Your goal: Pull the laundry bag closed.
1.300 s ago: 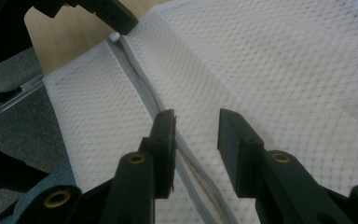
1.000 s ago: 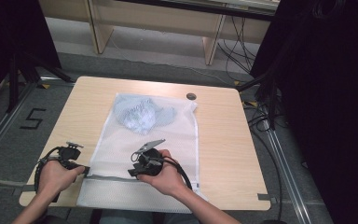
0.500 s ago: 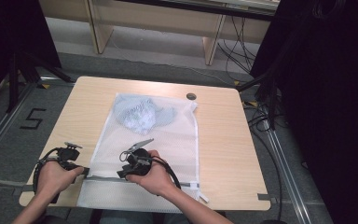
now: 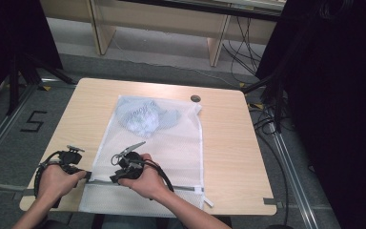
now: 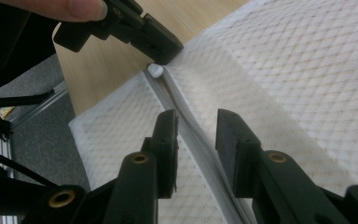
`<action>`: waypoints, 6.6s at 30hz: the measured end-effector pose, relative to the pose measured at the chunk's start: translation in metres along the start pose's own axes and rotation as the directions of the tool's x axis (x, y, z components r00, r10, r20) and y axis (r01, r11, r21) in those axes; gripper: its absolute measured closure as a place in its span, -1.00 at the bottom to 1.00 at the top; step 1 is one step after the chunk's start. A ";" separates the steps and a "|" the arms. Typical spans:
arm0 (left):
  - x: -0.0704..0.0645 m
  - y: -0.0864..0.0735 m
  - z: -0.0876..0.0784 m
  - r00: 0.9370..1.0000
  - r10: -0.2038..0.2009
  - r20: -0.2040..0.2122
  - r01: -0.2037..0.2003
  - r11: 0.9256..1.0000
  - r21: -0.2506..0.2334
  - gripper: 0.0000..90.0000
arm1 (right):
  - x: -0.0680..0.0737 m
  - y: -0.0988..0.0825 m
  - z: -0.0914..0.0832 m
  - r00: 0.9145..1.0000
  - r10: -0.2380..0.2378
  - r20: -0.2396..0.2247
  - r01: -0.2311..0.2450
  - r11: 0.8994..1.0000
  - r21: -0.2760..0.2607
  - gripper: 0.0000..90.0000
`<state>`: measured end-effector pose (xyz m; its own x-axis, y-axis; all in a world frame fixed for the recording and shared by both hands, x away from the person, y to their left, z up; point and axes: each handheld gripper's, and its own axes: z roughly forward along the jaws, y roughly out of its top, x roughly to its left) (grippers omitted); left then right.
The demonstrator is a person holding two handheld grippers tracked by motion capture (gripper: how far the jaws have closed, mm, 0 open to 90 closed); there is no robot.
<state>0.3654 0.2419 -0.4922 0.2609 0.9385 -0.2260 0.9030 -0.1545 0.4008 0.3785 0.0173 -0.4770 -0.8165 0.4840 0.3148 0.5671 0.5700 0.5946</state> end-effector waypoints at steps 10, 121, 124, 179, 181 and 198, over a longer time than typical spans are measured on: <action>0.003 0.000 0.000 1.000 -0.009 0.014 0.009 1.000 0.002 0.99 | 0.007 0.007 0.014 1.000 -0.008 -0.013 0.008 1.000 0.023 0.56; -0.002 -0.004 0.001 1.000 0.022 0.008 -0.021 0.999 -0.031 1.00 | 0.018 0.027 0.041 0.995 0.099 -0.013 -0.097 0.988 0.122 0.94; -0.003 -0.004 0.002 1.000 0.016 0.007 -0.015 0.999 -0.039 1.00 | 0.017 0.025 0.038 0.997 0.073 0.029 -0.076 0.989 0.128 0.93; -0.002 -0.002 0.000 1.000 0.030 0.008 -0.030 1.000 -0.008 1.00 | 0.013 0.020 0.016 0.995 0.072 0.062 -0.080 0.986 0.147 0.94; -0.002 -0.003 0.001 1.000 0.028 0.009 -0.028 0.999 -0.022 1.00 | 0.013 0.020 0.016 0.995 0.072 0.063 -0.080 0.986 0.147 0.94; -0.003 -0.002 0.000 0.999 0.038 0.000 -0.038 0.999 0.001 1.00 | 0.012 0.022 0.018 0.996 0.065 0.066 -0.075 0.983 0.169 0.94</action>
<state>0.3633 0.2396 -0.4921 0.2952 0.9319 -0.2107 0.8928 -0.1905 0.4083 0.3827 0.0477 -0.4733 -0.7689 0.5631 0.3029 0.6372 0.6357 0.4357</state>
